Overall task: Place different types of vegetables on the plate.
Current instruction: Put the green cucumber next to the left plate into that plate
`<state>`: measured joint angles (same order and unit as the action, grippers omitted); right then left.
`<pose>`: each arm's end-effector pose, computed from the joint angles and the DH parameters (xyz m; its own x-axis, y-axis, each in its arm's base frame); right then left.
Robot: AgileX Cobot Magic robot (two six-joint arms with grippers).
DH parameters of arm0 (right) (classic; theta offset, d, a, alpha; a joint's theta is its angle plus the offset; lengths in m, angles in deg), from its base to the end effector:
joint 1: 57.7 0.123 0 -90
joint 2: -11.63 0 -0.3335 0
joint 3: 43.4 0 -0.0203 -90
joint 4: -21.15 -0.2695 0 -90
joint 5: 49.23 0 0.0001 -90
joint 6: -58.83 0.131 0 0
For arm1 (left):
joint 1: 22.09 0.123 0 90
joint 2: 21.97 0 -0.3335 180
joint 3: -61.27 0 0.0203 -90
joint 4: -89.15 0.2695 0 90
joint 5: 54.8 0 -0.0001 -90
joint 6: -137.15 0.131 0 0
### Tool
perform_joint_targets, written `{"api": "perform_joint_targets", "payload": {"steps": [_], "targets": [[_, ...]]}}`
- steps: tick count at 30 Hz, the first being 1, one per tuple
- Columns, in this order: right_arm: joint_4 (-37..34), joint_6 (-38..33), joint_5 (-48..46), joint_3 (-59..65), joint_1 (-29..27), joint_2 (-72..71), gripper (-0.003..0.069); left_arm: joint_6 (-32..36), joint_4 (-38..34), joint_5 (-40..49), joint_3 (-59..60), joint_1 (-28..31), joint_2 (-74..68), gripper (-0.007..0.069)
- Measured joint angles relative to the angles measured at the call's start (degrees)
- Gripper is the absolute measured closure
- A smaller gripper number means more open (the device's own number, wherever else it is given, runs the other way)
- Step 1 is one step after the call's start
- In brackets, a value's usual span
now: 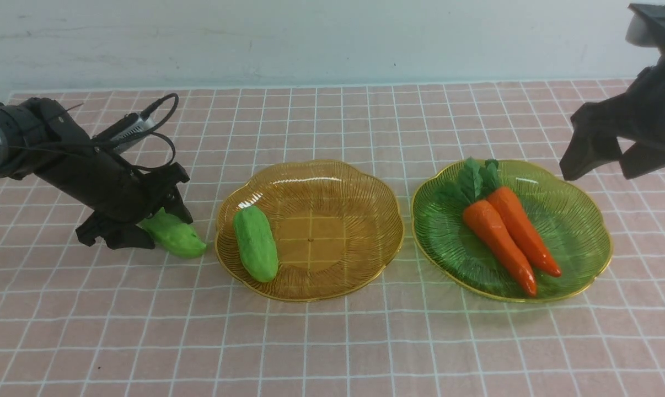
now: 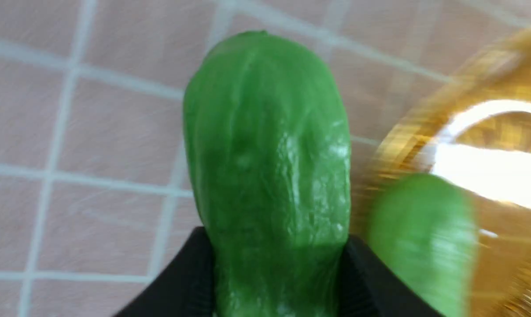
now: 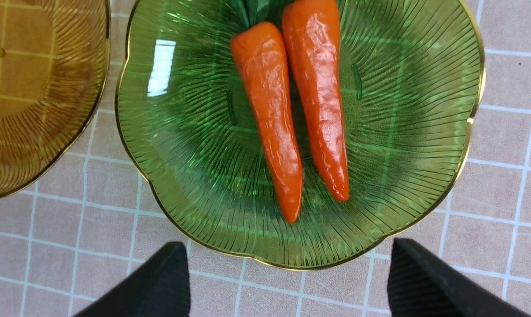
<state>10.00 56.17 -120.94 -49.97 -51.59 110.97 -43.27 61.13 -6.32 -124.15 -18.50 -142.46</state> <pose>0.3548 0.0622 0.3354 -0.9588 -0.0875 -0.2703 -0.1398 0.9735 0.1808 0.4658 -0.0170 0.1993 -0.9029 -0.3751 -0.2097 -0.2606 0.8659 -0.4271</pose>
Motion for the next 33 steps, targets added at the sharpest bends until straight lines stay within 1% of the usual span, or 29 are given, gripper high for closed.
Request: {"api": "perform_joint_targets", "payload": {"steps": [2,4,5,7,10,11,13,16,19,21,25,26,27,29,31,32,33], "targets": [[-0.04,0.00,0.00,0.00,0.00,0.00,0.0113,3.29,0.18,2.10,-3.99,-2.81,2.82,0.0356],[-0.24,0.00,0.00,0.00,0.00,0.00,0.0116,4.46,0.22,2.20,-6.33,-6.34,3.47,0.0356],[-0.29,-0.23,0.00,0.00,0.00,0.00,0.0124,4.51,0.17,2.13,-7.37,-9.21,3.25,0.0354],[-0.29,-0.79,0.05,0.00,0.00,0.00,0.0165,4.51,0.11,1.76,-8.59,-14.01,1.99,0.0343],[-0.29,-1.02,0.05,0.04,0.00,-0.70,0.0299,4.46,-0.01,-0.20,-9.47,-19.12,-0.84,0.0293],[-0.30,-1.02,0.05,0.07,0.00,-1.32,0.0351,4.46,-0.01,-0.60,-9.47,-19.85,-1.52,0.0280],[-0.71,-1.02,0.05,0.07,0.00,-3.73,0.0483,4.46,-0.01,-1.05,-9.47,-20.69,-3.02,0.0235],[-0.88,-1.02,0.11,1.19,0.00,-9.52,0.0627,4.46,0.05,-0.77,-9.54,-20.69,-4.12,0.0177],[-0.88,-1.02,0.04,4.96,0.00,-17.30,0.0666,4.46,0.11,0.38,-10.09,-20.63,-4.29,0.0151],[-0.53,-1.02,-0.01,8.62,0.00,-23.27,0.0673,4.46,0.11,1.41,-10.90,-20.63,-4.29,0.0145],[0.87,-1.02,0.96,20.19,0.00,-38.24,0.0676,4.46,0.11,3.38,-13.52,-20.63,-4.29,0.0145],[1.07,-1.02,3.52,23.32,0.00,-42.28,0.0676,4.46,0.11,3.83,-14.37,-20.63,-4.29,0.0145],[1.26,-1.07,9.06,29.59,0.00,-48.39,0.0676,4.46,0.11,3.95,-14.89,-20.63,-4.29,0.0145],[1.02,-1.30,21.46,39.26,0.00,-56.03,0.0676,4.46,0.11,4.24,-15.78,-20.63,-4.29,0.0145],[0.38,-2.43,33.64,47.64,0.00,-60.38,0.0676,4.46,0.06,4.56,-16.19,-20.63,-4.29,0.0145],[-0.17,-3.69,41.47,52.55,0.00,-62.98,0.0676,4.46,0.06,4.77,-16.23,-20.63,-4.29,0.0145],[-0.57,-4.19,46.34,55.40,0.00,-63.91,0.0676,4.46,0.06,4.83,-16.25,-20.63,-4.29,0.0145]]}}
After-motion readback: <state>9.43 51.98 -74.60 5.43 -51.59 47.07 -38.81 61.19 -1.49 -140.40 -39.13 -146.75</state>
